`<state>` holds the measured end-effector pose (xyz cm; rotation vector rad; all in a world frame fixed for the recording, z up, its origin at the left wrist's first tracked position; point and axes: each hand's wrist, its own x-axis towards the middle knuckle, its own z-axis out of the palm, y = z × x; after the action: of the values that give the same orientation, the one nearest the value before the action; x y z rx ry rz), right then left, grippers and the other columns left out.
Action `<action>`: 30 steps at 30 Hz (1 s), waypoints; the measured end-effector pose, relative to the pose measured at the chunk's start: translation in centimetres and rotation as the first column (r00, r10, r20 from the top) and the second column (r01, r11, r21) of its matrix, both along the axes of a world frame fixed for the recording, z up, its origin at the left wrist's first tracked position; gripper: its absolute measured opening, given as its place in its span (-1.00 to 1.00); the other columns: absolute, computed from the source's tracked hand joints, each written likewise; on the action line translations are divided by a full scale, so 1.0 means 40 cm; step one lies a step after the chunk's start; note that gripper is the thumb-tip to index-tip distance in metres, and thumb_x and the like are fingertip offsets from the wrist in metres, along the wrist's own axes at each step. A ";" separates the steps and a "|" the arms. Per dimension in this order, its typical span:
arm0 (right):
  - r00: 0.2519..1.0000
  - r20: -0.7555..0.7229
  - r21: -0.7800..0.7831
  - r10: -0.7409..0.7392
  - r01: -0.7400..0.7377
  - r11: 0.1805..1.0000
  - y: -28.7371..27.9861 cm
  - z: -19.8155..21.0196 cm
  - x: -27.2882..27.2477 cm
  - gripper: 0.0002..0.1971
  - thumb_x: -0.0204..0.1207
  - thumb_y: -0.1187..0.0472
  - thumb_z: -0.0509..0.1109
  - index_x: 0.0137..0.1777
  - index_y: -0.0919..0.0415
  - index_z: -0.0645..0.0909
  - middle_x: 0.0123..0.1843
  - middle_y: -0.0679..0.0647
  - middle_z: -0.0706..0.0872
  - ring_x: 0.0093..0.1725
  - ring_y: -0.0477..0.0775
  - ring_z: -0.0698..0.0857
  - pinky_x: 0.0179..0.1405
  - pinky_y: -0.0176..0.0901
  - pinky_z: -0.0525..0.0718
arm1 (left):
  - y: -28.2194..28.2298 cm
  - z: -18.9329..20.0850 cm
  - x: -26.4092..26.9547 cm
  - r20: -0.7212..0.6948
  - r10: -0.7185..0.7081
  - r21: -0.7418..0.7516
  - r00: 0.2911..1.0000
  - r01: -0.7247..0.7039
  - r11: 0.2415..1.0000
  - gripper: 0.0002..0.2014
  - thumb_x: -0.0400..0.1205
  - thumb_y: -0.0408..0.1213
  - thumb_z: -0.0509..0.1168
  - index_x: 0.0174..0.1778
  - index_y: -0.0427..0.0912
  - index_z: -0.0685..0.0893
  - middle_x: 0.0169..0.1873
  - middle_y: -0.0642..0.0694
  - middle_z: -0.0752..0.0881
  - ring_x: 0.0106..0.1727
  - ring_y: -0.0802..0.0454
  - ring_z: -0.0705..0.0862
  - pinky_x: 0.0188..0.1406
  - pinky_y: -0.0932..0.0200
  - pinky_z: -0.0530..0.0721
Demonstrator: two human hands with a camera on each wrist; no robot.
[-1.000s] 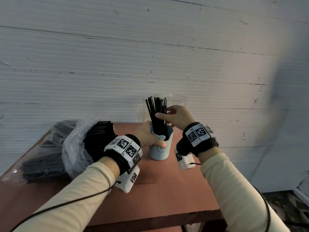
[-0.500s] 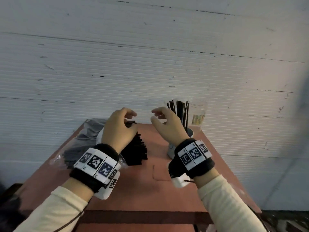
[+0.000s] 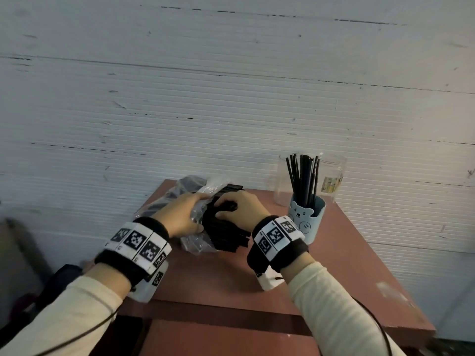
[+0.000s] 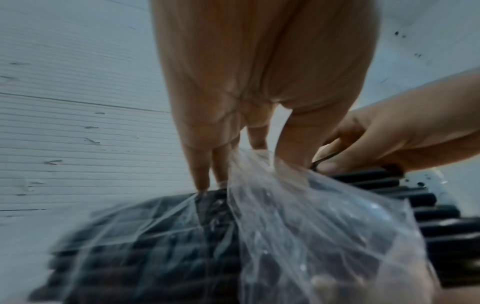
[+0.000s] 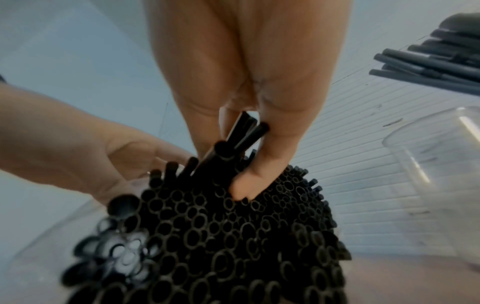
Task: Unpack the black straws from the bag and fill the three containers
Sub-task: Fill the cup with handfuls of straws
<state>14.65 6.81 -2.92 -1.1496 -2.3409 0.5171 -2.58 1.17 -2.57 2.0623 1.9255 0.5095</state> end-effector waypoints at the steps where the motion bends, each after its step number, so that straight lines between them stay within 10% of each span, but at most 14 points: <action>1: 1.000 -0.025 -0.003 -0.014 0.014 1.000 -0.001 0.003 0.003 -0.74 0.50 0.19 0.50 0.19 0.13 0.74 0.20 0.07 0.74 0.26 0.06 0.62 0.19 -0.33 0.41 | 0.002 0.005 -0.004 -0.005 -0.004 0.013 1.000 0.004 1.000 -0.22 0.51 -0.36 0.47 0.62 0.02 0.29 0.57 -0.06 0.36 0.55 0.01 0.39 0.25 0.38 0.32; 9: 0.994 -0.106 -0.137 -0.010 -0.005 0.991 -0.013 0.008 0.011 -0.50 0.52 -0.05 0.46 0.46 -0.06 0.54 0.32 -0.04 0.64 0.29 -0.03 0.60 0.31 -0.10 0.61 | 0.035 0.002 -0.032 0.170 0.113 0.137 0.979 -0.137 0.981 -0.42 0.49 -0.46 0.48 0.42 -0.04 0.55 0.33 -0.20 0.58 0.29 -0.13 0.61 0.20 0.12 0.55; 21: 0.977 -0.213 -0.030 -0.019 0.013 0.999 0.001 0.007 0.017 -0.58 0.49 0.12 0.51 0.36 -0.04 0.64 0.30 -0.05 0.71 0.30 -0.04 0.63 0.36 -0.15 0.56 | 0.051 -0.005 -0.045 0.283 0.114 0.164 0.952 -0.165 0.972 -0.44 0.48 -0.44 0.47 0.38 0.01 0.59 0.27 -0.11 0.68 0.15 -0.04 0.69 0.07 0.14 0.62; 30: 0.885 -0.454 -0.054 -0.105 0.091 0.994 0.029 -0.001 0.013 -0.81 0.57 0.34 0.42 0.15 0.21 0.74 0.14 0.15 0.73 -0.09 0.03 0.78 -0.18 -0.44 0.73 | 0.054 -0.001 -0.054 0.296 0.107 0.141 0.949 -0.155 0.978 -0.42 0.47 -0.42 0.50 0.40 -0.01 0.57 0.30 -0.12 0.65 0.21 -0.07 0.65 0.05 0.18 0.55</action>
<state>15.18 7.99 -2.95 -1.0204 -1.8649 0.7044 -4.74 3.35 -2.59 1.8340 1.9063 0.9706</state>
